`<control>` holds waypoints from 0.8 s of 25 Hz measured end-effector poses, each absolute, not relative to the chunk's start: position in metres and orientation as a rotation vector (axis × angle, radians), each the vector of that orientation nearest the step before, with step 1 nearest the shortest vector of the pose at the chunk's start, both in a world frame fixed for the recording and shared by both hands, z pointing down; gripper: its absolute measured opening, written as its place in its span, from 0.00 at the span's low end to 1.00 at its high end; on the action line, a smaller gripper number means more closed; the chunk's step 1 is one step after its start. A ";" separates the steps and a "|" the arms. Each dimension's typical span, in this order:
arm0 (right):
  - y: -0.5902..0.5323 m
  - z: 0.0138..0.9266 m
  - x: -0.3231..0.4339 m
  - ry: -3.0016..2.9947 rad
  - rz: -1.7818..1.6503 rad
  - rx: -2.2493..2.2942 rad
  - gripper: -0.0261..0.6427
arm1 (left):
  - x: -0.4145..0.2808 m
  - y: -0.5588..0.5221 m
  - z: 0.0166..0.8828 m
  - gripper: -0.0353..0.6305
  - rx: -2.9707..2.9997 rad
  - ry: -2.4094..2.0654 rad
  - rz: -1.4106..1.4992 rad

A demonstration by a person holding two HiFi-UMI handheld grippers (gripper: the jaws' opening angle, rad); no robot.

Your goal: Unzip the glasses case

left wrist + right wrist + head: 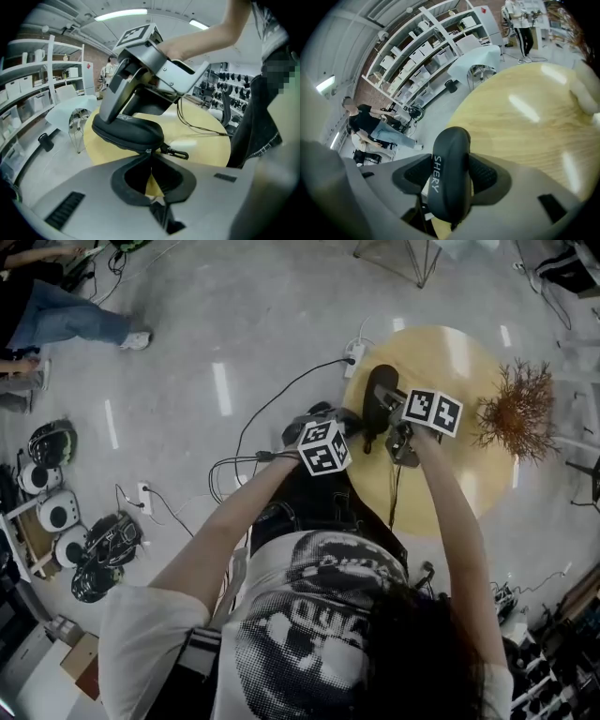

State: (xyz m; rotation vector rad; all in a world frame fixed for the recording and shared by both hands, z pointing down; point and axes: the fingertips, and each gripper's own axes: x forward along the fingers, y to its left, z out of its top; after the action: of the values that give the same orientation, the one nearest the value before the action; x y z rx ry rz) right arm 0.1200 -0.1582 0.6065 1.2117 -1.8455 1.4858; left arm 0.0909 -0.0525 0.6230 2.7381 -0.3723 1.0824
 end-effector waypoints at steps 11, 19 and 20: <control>-0.159 0.608 0.121 -1.783 1.643 1.357 0.41 | 0.091 -0.042 0.621 0.07 2.628 -0.583 0.938; -0.158 0.607 0.123 -1.766 1.647 1.426 0.41 | 0.095 -0.040 0.621 0.07 2.586 -0.681 0.876; -0.158 0.607 0.123 -1.770 1.640 1.427 0.41 | 0.095 -0.041 0.621 0.07 2.586 -0.688 0.870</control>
State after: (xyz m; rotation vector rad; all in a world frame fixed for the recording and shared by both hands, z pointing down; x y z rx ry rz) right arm 0.1231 -0.1583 0.6065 1.4265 -1.7702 1.6398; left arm 0.0950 -0.0406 0.6205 2.5857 -0.6884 0.8701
